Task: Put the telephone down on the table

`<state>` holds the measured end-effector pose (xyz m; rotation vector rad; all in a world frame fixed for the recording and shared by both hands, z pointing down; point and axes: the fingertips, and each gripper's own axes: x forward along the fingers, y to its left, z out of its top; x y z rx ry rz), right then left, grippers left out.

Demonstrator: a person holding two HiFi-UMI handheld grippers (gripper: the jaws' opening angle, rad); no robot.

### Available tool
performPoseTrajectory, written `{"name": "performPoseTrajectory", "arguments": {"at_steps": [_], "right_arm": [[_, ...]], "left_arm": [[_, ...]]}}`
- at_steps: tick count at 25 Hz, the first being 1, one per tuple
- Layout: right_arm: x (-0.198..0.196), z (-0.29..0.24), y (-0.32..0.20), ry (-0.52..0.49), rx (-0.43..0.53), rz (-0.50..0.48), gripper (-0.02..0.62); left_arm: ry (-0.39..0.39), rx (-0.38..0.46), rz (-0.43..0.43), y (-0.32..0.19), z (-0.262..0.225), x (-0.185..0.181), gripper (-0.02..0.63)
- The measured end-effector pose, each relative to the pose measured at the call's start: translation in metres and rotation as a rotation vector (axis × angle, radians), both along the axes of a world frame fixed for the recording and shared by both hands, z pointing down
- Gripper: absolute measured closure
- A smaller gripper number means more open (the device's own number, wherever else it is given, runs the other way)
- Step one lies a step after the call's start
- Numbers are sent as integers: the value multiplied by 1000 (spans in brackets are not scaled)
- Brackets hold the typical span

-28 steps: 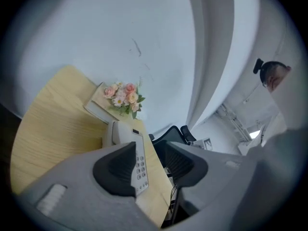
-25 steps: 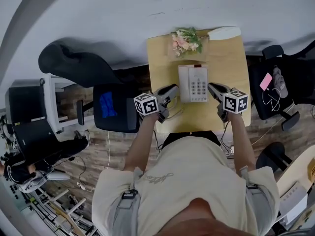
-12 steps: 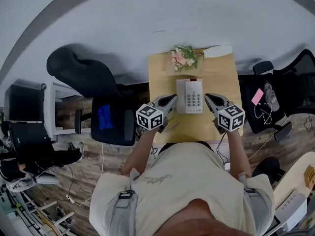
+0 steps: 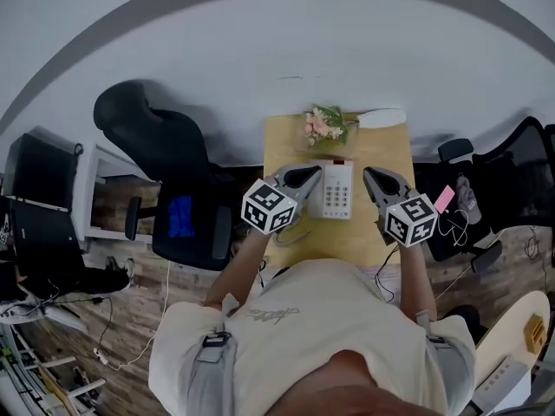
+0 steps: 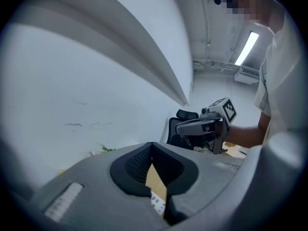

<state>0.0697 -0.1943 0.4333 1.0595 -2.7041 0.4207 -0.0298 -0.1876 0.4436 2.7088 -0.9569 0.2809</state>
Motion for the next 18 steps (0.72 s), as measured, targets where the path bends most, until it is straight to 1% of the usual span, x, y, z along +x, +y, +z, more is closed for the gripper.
{"name": "performPoseTrajectory", "arguments": {"at_steps": [7, 10, 18], "right_arm": [[-9, -51, -8, 15, 137, 3, 594], [-14, -73, -9, 33, 201, 0, 594], [-22, -112, -13, 35, 293, 19, 594]], "left_arm": [[9, 87, -39, -20, -42, -10, 588], [10, 128, -41, -25, -61, -11, 588], [60, 193, -88, -32, -97, -21, 588]]}}
